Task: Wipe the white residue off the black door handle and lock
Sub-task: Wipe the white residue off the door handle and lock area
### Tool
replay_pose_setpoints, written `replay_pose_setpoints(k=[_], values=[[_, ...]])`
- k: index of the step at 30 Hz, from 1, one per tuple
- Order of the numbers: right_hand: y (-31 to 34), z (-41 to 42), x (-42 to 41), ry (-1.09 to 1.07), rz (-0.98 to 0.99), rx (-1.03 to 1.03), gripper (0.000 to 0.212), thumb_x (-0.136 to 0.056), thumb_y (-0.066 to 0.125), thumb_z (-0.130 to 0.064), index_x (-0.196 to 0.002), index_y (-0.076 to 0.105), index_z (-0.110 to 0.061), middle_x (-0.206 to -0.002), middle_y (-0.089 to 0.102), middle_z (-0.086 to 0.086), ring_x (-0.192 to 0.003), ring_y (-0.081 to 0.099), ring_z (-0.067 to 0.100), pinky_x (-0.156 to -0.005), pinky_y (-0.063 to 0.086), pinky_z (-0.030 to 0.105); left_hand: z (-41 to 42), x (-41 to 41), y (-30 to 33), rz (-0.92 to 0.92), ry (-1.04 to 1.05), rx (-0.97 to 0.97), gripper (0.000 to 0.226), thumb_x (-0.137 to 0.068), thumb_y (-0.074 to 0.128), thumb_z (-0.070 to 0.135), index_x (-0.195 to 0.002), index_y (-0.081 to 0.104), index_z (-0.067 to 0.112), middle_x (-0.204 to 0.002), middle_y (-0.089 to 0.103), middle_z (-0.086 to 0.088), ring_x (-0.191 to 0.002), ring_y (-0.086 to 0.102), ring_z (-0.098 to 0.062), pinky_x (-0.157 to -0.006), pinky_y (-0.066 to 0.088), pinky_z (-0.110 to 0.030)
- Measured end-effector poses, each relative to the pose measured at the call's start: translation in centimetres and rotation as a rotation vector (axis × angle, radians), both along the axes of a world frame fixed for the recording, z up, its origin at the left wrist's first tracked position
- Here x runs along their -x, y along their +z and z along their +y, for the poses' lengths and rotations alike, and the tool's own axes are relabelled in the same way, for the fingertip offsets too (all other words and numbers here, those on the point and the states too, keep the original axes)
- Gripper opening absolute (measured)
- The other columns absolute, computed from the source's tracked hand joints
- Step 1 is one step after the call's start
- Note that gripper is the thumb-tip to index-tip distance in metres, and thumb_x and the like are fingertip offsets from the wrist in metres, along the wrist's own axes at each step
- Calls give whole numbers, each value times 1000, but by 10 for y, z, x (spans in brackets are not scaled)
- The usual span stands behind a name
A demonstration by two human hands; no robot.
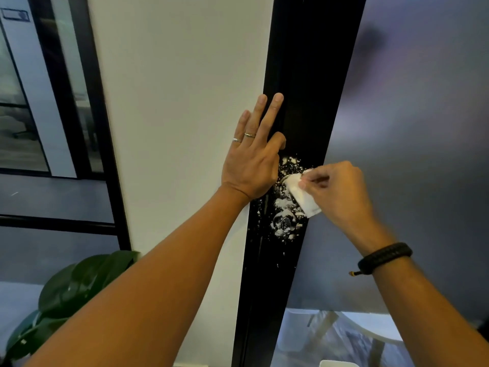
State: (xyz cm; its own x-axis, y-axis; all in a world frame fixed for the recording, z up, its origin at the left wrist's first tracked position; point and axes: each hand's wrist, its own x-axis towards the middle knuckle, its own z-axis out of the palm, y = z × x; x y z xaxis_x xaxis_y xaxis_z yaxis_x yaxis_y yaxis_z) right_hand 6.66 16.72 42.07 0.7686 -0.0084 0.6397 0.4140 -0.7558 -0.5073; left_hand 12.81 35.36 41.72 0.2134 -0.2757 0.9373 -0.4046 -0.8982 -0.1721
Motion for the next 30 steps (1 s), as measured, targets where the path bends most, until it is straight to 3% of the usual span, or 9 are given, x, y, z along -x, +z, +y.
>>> replay_pose_setpoints(k=[3, 5, 11, 14, 20, 27, 30], values=[[-3, -20, 5, -66, -178, -150, 16, -89, 83, -22, -103, 81, -14, -89, 73, -6, -77, 70, 4, -70, 59, 20, 0, -1, -1, -8, -19, 9, 21, -101, 47, 14, -103, 67, 19, -176, 23, -18, -165, 14, -41, -136, 11, -53], [-4, -19, 2, -19, -263, -118, 15, -89, 83, -20, -102, 81, -14, -94, 73, -1, -81, 71, 11, -75, 61, 25, 0, -1, -1, -13, -22, 11, 22, -102, 45, 14, -104, 67, 18, -176, 24, -19, -165, 15, -41, -136, 11, -53], [8, 18, -16, 62, -162, 546, 16, -99, 69, -31, -98, 83, -24, -98, 64, -3, -91, 63, 19, -79, 58, 44, 2, 1, 0, -22, -15, 9, 26, -103, 42, 14, -103, 67, 18, -175, 26, -19, -164, 18, -42, -136, 9, -51], [24, 18, -20, 110, -111, 756, 20, -101, 64, -35, -105, 80, -24, -100, 58, -1, -97, 61, 21, -78, 56, 44, 1, 0, 0, -31, -6, 8, 25, -104, 43, 15, -103, 68, 18, -175, 26, -19, -164, 19, -41, -136, 7, -49], [25, -11, -25, 161, -286, 889, 14, -99, 69, -22, -102, 79, -14, -92, 61, 2, -83, 64, 24, -62, 57, 44, 1, 2, 0, -26, -12, 8, 25, -103, 43, 15, -104, 67, 18, -174, 27, -19, -164, 20, -41, -136, 10, -51], [19, 2, -29, 187, -306, 1045, 12, -95, 72, -8, -106, 73, -12, -96, 58, 3, -82, 59, 22, -63, 58, 41, 2, 0, -1, -42, -25, 11, 23, -103, 45, 15, -103, 68, 17, -173, 30, -19, -163, 22, -42, -136, 13, -52], [27, 1, -27, 146, -236, 1030, 10, -100, 64, -11, -96, 73, -11, -92, 58, 4, -78, 60, 25, -66, 57, 44, 2, 0, -1, -39, -36, 13, 22, -104, 47, 15, -103, 68, 17, -173, 30, -19, -163, 22, -41, -136, 13, -52]])
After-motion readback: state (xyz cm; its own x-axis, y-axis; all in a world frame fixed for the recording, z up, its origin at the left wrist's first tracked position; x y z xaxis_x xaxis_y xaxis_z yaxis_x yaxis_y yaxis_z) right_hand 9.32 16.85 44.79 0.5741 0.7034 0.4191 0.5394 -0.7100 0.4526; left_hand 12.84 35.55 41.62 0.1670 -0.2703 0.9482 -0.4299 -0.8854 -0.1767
